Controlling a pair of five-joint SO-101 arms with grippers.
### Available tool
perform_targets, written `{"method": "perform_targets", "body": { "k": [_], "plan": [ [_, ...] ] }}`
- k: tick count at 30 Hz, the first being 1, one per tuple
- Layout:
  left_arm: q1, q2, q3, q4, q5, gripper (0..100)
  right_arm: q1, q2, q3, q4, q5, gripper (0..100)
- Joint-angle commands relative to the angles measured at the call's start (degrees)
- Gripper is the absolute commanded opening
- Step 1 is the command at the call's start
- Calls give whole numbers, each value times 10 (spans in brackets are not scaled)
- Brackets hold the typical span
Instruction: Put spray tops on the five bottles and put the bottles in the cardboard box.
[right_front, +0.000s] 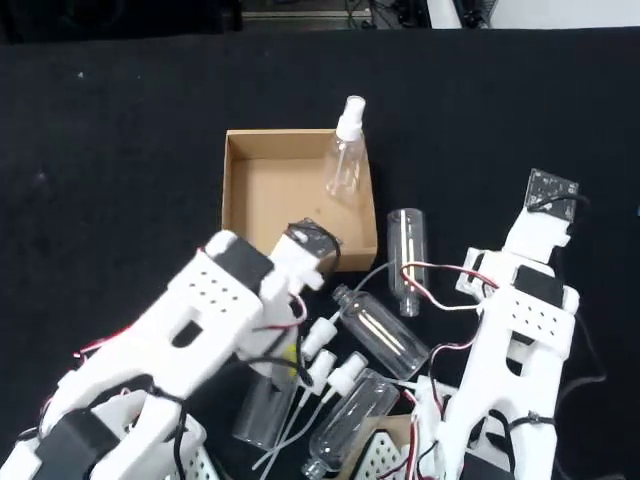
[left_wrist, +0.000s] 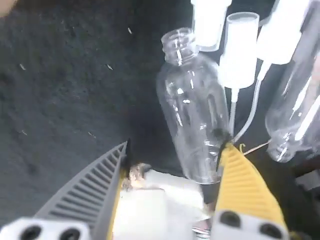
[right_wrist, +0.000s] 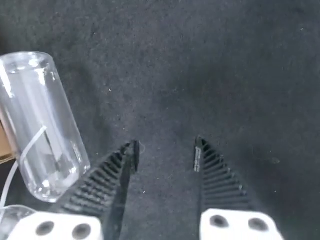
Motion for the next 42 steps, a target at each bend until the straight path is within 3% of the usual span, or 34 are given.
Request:
{"method": "perform_targets", "body": {
  "k": [1, 10, 22, 27, 34, 38, 42],
  "plan": [
    [23, -26, 51, -32, 113, 272, 11, -20, -2, -14, -5, 149],
    [26, -31, 152, -171, 156, 273, 11, -18, -2, -14, -5, 149],
    [-9, -30, 212, -200, 149, 271, 11, -18, -2, -14, -5, 149],
    [-63, -26, 218, -197, 77, 256, 11, -21, 3, -15, -5, 149],
    [-89, -26, 217, -200, -13, 25, 11, -21, 3, -15, -5, 149],
    [-109, -31, 210, -200, -58, 55, 11, -21, 3, -15, -5, 149],
    [-141, -32, 150, -195, -175, 49, 11, -21, 3, -15, -5, 149]
  ]
}}
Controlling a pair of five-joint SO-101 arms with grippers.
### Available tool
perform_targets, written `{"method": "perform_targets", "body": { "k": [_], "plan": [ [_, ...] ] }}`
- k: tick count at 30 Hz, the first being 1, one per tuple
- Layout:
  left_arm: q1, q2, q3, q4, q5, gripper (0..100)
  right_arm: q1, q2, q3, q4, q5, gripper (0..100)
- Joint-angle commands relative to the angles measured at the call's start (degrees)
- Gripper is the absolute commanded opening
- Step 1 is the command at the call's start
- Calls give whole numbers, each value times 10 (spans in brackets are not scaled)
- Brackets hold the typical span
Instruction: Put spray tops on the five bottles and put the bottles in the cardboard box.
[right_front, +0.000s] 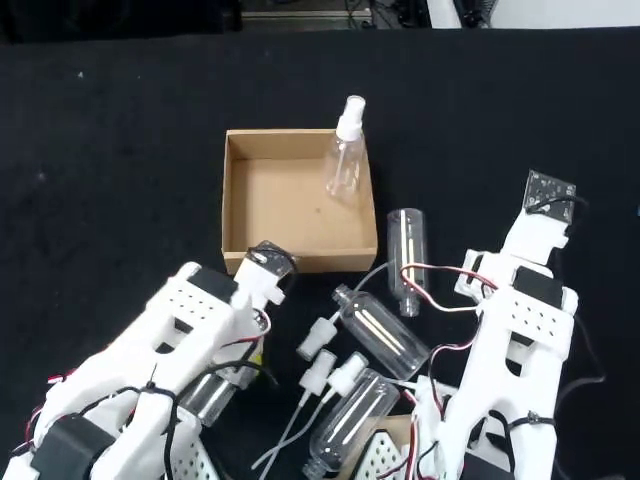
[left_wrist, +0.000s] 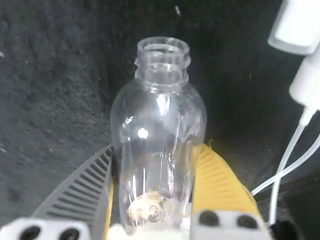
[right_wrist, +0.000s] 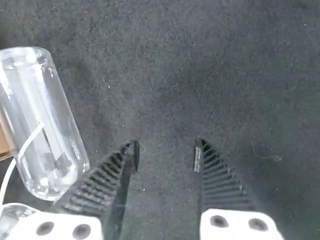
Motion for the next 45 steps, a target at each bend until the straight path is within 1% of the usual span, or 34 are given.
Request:
{"method": "perform_targets", "body": {
  "k": [1, 4, 10, 12, 14, 17, 20, 22, 24, 27, 31, 32, 36, 37, 38, 42, 45],
  "plan": [
    [-45, -18, -86, 2, -134, 49, 11, -21, -3, -15, -5, 149],
    [-75, -18, -154, 51, -228, 52, 11, -21, -3, -15, -5, 149],
    [-120, -13, -302, 234, -368, 51, 11, -21, -3, -15, -5, 149],
    [-156, -12, -338, 271, -416, 51, 11, -21, -3, -15, -5, 149],
    [-221, -11, -362, 271, -457, 51, 11, -21, -3, -15, -5, 149],
    [-327, -1, -376, 260, -510, 51, 11, -20, -3, -15, -5, 149],
    [-446, 40, -372, 242, -570, 51, 11, -20, -2, -15, -5, 149],
    [-530, 81, -364, 200, -598, 51, 11, -20, -2, -15, -6, 149],
    [-598, 133, -352, 145, -605, 51, 11, -21, -2, -15, -6, 149],
    [-664, 207, -342, 74, -607, 54, -12, -21, -2, -13, -6, 149],
    [-703, 273, -351, 37, -607, 62, -25, -21, -2, -11, -6, 149],
    [-708, 284, -351, 31, -607, 83, -25, -21, -2, -11, -6, 149],
    [-734, 319, -351, -16, -607, 236, -25, -21, 5, -15, -6, 149],
    [-738, 324, -351, -26, -606, 262, -25, -21, 5, -15, -6, 149],
    [-741, 326, -351, -31, -604, 272, -25, -21, 5, -15, -6, 149],
    [-738, 328, -352, -25, -603, 246, -25, -21, 4, -15, -5, 149],
    [-724, 328, -352, -26, -602, 242, -25, -21, 5, -15, -5, 149]
  ]
}}
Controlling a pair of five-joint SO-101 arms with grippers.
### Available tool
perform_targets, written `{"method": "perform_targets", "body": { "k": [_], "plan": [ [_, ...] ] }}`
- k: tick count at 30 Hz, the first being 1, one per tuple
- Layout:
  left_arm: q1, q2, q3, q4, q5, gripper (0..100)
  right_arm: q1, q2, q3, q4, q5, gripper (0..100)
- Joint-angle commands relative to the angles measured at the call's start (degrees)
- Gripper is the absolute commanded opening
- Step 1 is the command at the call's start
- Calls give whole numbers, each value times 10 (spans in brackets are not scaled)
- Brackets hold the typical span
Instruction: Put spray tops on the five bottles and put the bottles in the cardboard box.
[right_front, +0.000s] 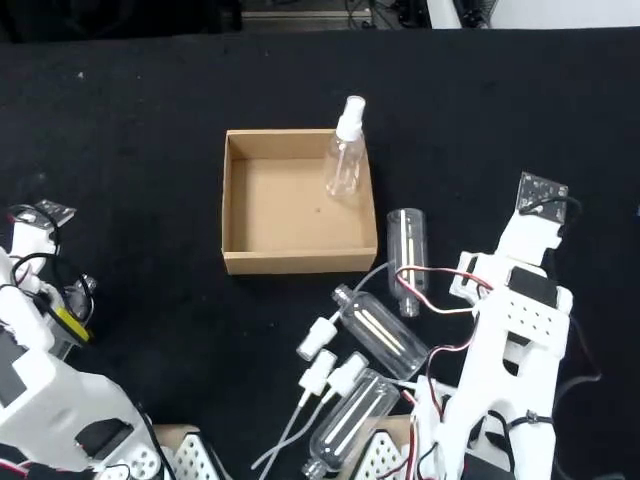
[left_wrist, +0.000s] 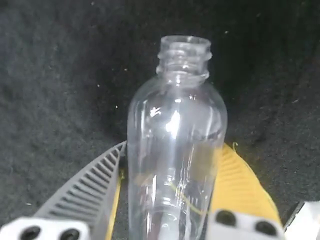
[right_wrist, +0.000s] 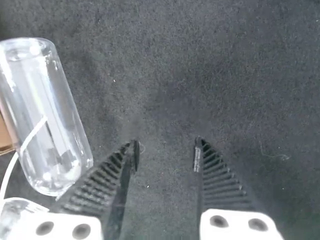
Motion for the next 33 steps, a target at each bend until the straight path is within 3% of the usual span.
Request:
{"method": "perform_targets", "body": {
  "k": [1, 5, 10, 23, 27, 33],
  "plan": [
    [14, -4, -15, -3, 1, 242, -13, -21, -5, -15, -2, 149],
    [30, -4, -26, -2, 3, 242, -13, -21, -4, -15, -2, 149],
    [48, -1, -53, -11, 55, 242, -13, -21, -4, -15, -2, 149],
    [65, 1, -35, -43, 57, 249, -13, -21, -3, -15, -2, 149],
    [65, -3, -36, -29, 57, 302, -13, -21, -3, -15, -2, 149],
    [65, -3, -70, -21, 59, 303, -13, -21, -3, -15, -2, 149]
  ]
}}
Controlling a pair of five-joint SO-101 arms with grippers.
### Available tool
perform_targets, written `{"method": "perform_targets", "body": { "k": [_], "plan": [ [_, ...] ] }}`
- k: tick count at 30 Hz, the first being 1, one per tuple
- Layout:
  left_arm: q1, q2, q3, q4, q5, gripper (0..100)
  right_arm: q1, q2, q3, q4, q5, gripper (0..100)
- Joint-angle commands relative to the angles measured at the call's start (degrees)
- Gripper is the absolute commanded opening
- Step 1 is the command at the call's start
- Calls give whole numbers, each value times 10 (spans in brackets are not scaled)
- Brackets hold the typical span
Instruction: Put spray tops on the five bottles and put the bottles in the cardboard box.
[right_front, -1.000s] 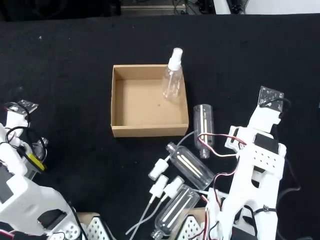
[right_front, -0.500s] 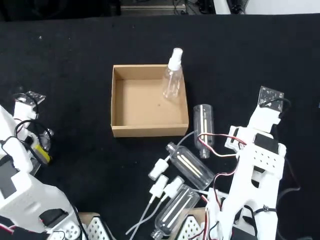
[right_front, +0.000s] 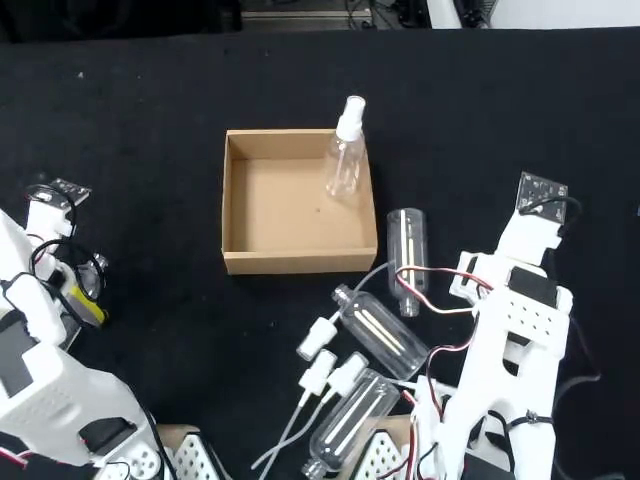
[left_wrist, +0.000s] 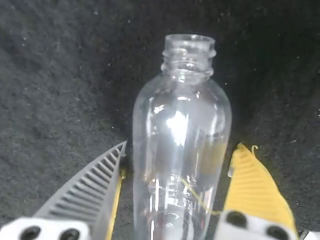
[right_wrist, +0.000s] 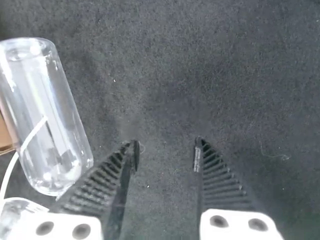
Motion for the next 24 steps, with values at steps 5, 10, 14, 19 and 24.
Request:
{"method": "perform_targets", "body": {
  "k": [5, 10, 14, 19, 24],
  "plan": [
    [12, -4, -53, 4, 5, 302, -11, -19, -2, -26, -2, 149],
    [31, -5, -43, -28, 33, 302, -11, -20, -1, -25, -2, 149],
    [29, -4, -12, -67, 32, 302, -9, -20, -1, -25, -2, 149],
    [19, -5, 16, -73, 32, 302, -11, -20, -1, -25, -2, 149],
    [8, -5, 16, -73, 33, 302, -10, -20, -1, -25, -2, 149]
  ]
}}
